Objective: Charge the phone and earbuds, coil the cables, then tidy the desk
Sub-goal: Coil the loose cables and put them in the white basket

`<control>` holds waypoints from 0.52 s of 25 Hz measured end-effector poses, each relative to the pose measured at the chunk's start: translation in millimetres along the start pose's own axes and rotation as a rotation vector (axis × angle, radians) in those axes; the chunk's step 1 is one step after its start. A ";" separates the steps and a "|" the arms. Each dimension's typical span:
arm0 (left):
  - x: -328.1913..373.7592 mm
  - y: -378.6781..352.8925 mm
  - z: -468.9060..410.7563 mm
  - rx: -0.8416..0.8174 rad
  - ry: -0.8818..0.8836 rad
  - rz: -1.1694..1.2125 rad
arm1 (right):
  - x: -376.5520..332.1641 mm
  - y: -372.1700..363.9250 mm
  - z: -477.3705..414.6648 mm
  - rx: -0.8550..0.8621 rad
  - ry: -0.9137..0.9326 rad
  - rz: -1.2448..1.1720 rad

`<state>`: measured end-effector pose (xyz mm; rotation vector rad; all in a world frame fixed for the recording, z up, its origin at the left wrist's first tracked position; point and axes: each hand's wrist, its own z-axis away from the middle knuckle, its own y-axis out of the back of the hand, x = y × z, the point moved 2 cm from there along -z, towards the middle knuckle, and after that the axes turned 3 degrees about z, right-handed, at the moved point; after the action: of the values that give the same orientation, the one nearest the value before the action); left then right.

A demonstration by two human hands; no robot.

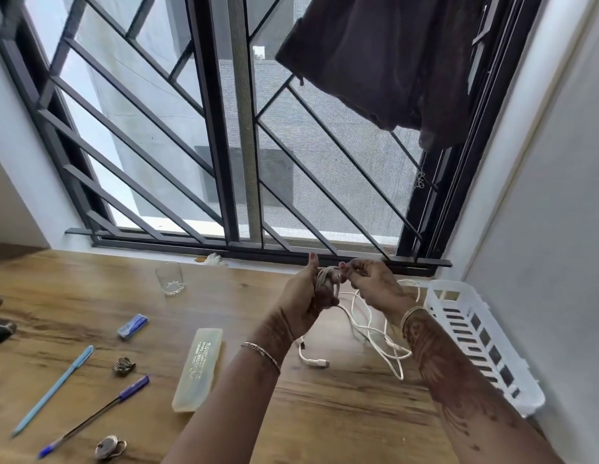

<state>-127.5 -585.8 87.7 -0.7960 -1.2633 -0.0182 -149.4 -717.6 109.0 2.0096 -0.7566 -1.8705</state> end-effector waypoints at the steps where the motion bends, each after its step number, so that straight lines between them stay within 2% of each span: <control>1: 0.1 -0.9 0.5 -0.008 0.000 0.110 | 5.7 -6.7 0.0 -0.013 -0.032 0.023; 4: 2.8 -0.9 -3.1 0.040 -0.026 0.402 | 13.2 -28.6 8.7 -0.112 -0.067 0.092; 6: 4.1 3.9 -6.7 0.123 -0.047 0.471 | 12.7 -37.5 17.4 -0.196 -0.068 0.162; 10: -3.0 18.4 -14.5 0.287 -0.128 0.341 | 4.7 -40.5 24.6 -0.324 -0.005 0.408; 13: -8.9 24.0 -19.2 0.379 -0.141 0.060 | -3.6 -36.2 25.3 -0.308 0.048 0.526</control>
<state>-104.2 -582.1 66.1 -0.5123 -1.3229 0.3214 -167.9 -682.5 89.4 1.4805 -0.8256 -1.5166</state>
